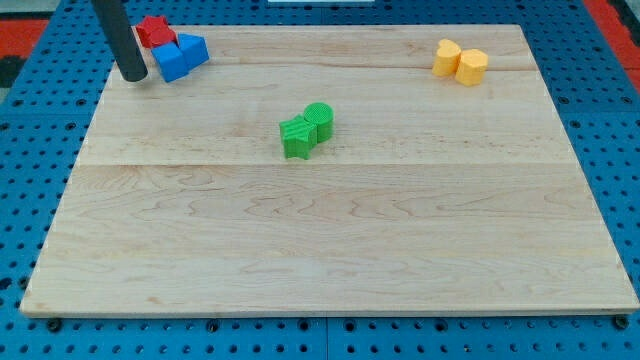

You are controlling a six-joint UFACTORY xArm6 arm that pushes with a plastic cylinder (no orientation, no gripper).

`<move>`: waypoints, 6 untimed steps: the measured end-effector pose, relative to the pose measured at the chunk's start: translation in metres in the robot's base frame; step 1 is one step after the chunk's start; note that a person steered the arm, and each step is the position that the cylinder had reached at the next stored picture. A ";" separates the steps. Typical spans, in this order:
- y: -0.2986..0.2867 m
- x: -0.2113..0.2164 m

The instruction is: Move the blue blocks towards the top center of the board

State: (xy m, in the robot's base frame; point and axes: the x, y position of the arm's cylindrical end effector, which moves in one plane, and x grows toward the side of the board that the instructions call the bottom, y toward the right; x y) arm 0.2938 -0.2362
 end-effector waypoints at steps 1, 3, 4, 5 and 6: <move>0.024 -0.018; 0.023 -0.030; 0.029 -0.039; 0.032 -0.050; 0.046 -0.060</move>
